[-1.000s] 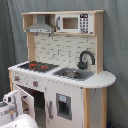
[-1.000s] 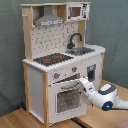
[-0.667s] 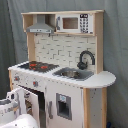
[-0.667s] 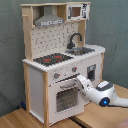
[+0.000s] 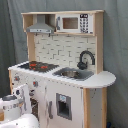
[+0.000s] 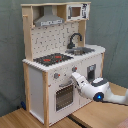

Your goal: Play with the kitchen

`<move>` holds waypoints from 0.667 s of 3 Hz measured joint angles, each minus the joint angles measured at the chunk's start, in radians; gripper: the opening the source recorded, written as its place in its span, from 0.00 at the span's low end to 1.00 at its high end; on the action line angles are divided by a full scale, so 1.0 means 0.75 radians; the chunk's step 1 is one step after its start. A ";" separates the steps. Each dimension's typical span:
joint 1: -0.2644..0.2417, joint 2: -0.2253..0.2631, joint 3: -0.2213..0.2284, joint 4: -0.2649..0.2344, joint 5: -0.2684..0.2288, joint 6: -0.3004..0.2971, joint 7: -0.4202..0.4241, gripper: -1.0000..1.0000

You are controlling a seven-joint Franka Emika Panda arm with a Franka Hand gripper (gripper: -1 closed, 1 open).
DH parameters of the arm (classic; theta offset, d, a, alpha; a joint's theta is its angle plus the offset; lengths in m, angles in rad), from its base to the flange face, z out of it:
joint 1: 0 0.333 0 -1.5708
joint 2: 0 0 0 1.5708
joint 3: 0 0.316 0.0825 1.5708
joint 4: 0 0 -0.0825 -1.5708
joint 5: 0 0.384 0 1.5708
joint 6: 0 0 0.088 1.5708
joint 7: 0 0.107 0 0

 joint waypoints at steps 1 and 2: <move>0.124 0.001 -0.028 -0.072 0.000 -0.022 -0.017 1.00; 0.259 0.001 -0.028 -0.146 0.000 -0.071 -0.017 1.00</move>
